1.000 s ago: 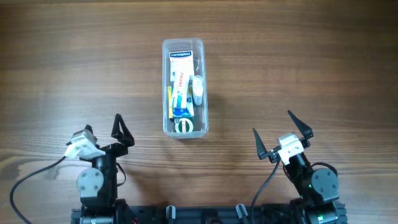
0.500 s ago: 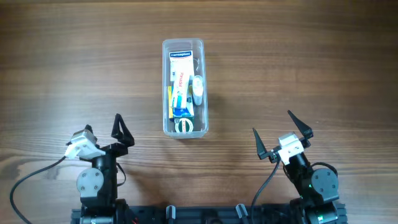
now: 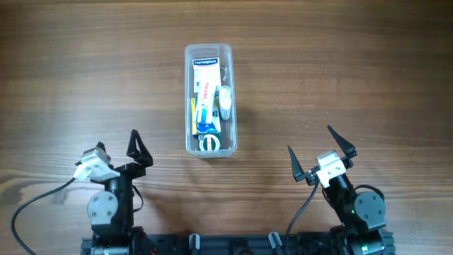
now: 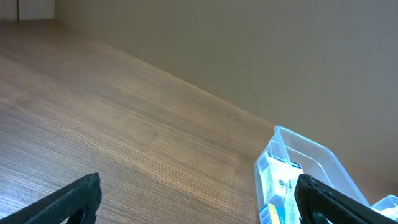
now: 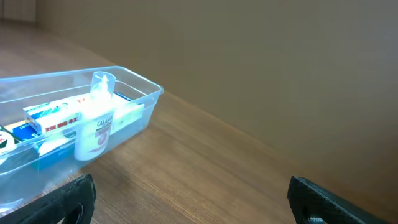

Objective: Pack container

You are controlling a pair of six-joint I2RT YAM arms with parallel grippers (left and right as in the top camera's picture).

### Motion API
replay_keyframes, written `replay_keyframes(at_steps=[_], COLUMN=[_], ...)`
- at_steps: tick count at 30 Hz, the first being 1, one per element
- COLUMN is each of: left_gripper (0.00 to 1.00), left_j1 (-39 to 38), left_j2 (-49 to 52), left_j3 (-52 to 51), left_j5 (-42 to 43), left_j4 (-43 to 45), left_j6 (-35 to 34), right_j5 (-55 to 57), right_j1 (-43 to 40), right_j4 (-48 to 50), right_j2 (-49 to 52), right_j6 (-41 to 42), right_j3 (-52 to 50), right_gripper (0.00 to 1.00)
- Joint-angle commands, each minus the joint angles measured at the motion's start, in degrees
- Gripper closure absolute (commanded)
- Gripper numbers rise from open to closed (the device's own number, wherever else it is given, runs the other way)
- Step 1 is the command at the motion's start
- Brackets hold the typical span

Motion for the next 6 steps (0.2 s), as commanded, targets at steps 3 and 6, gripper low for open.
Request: replay_keyframes(at_steps=[3,6], left_gripper=[0.00,0.00], left_j1=[-0.31,-0.31], left_j2=[-0.68,-0.68], left_j3=[-0.66,-0.66], left_j5=[0.46,0.46], left_j4=[0.50,0.50], left_j6=[1.11,1.11], right_j5=[-1.11,-1.11], right_j1=[-0.28,-0.28], right_j4=[0.33,0.33], right_j2=[-0.61,-0.61], right_j6=[-0.26,-0.28], right_j3=[-0.09,-0.09], right_gripper=[0.00,0.00])
